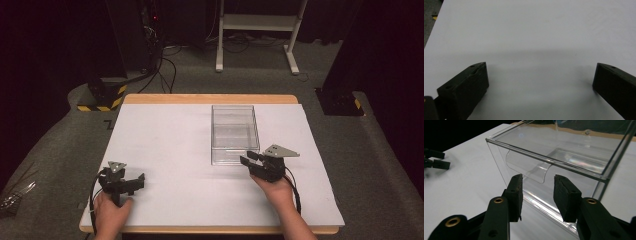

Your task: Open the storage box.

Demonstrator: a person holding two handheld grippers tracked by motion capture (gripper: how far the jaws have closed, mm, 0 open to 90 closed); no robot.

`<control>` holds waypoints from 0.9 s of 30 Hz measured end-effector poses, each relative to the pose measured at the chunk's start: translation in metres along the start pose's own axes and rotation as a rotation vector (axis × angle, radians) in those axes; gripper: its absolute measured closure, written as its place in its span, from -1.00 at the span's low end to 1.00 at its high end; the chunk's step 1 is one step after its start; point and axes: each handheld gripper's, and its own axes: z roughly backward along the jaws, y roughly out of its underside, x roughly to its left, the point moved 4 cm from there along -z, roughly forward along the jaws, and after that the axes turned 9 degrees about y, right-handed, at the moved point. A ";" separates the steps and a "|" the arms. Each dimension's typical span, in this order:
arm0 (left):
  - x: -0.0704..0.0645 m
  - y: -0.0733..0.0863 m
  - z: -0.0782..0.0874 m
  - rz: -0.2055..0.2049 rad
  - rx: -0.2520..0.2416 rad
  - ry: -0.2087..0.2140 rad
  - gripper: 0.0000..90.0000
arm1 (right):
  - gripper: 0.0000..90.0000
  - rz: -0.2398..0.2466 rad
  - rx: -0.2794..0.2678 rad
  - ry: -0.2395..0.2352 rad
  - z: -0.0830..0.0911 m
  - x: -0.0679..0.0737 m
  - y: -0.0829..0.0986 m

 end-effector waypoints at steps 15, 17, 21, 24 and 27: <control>0.000 0.000 0.000 0.000 -0.001 0.001 -0.99 | 0.56 0.007 -0.012 -0.044 -0.014 0.001 0.001; 0.000 0.000 0.000 0.000 0.000 0.000 -0.99 | 0.59 0.009 -0.017 -0.047 -0.015 0.001 0.001; 0.000 0.000 0.000 0.000 0.000 0.000 -0.99 | 0.60 0.008 -0.023 -0.058 -0.015 0.000 0.001; 0.000 0.000 0.000 0.000 -0.001 0.001 -0.99 | 0.63 -0.007 -0.028 -0.076 -0.015 -0.001 0.001; 0.000 0.000 0.000 0.000 -0.001 0.001 -0.99 | 0.65 -0.010 -0.034 -0.093 -0.015 -0.003 0.002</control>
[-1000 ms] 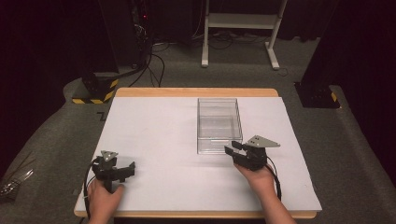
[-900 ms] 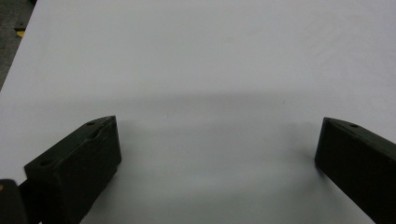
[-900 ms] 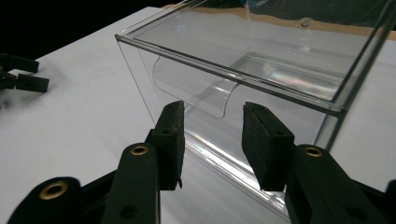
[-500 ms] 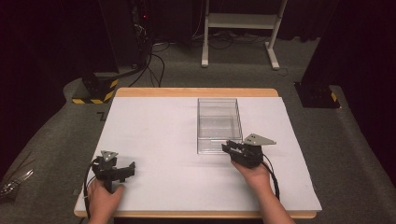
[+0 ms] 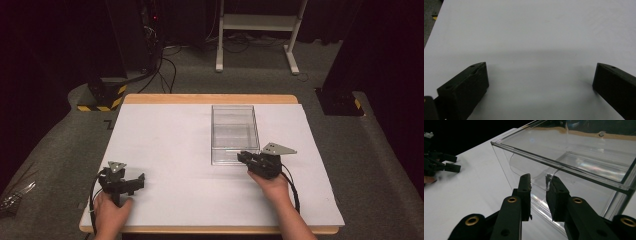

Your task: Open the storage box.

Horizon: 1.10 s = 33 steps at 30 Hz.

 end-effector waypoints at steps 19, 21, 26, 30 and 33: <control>0.000 0.000 0.000 0.000 0.000 0.000 -0.99 | 0.73 0.005 -0.007 -0.031 0.005 -0.001 0.003; 0.000 0.000 0.000 0.000 0.000 0.000 -0.99 | 0.73 0.010 -0.009 -0.033 0.006 -0.001 0.004; 0.000 0.000 0.000 0.000 -0.002 0.000 -0.99 | 0.75 0.011 -0.011 -0.037 0.008 0.000 0.005; 0.000 0.000 0.000 0.000 0.000 0.000 -0.99 | 0.75 0.009 -0.011 -0.045 0.011 0.001 0.007; 0.000 0.000 0.000 0.000 0.000 0.000 -0.99 | 0.76 0.013 -0.007 -0.051 0.013 0.003 0.008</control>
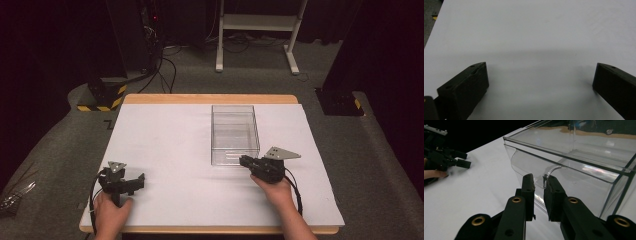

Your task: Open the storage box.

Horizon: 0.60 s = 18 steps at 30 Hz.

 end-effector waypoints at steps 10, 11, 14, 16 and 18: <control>0.000 0.000 0.000 0.000 0.000 0.000 -0.99 | 0.77 0.002 0.004 -0.014 0.008 0.006 0.004; 0.000 0.000 0.000 0.000 0.000 0.000 -0.99 | 0.78 0.003 0.005 -0.015 0.009 0.006 0.005; 0.000 0.000 0.000 0.000 0.000 0.000 -0.99 | 0.78 0.003 0.005 -0.020 0.011 0.008 0.006; 0.000 0.000 0.000 0.000 0.000 -0.001 -0.99 | 0.78 0.004 0.006 -0.022 0.013 0.010 0.007; 0.000 0.000 0.000 0.000 0.000 0.000 -0.99 | 0.79 0.004 0.006 -0.025 0.015 0.011 0.008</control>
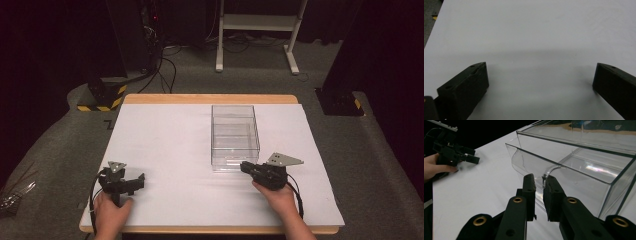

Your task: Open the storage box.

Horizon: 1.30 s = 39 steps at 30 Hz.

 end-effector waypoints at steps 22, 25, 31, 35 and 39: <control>0.000 0.000 0.000 0.000 0.000 0.000 -0.99 | 0.81 0.011 0.006 -0.022 0.018 0.016 0.011; 0.000 0.000 0.000 0.000 0.000 0.000 -0.99 | 0.81 0.015 0.007 -0.025 0.020 0.018 0.012; 0.000 0.000 0.000 0.000 0.000 0.000 -0.99 | 0.83 0.031 0.013 -0.037 0.024 0.024 0.015; 0.000 0.000 0.000 0.000 0.000 0.000 -0.99 | 0.83 0.032 0.015 -0.041 0.027 0.027 0.018; 0.000 0.000 0.000 -0.001 0.000 0.000 -0.99 | 0.83 0.036 0.014 -0.047 0.029 0.030 0.020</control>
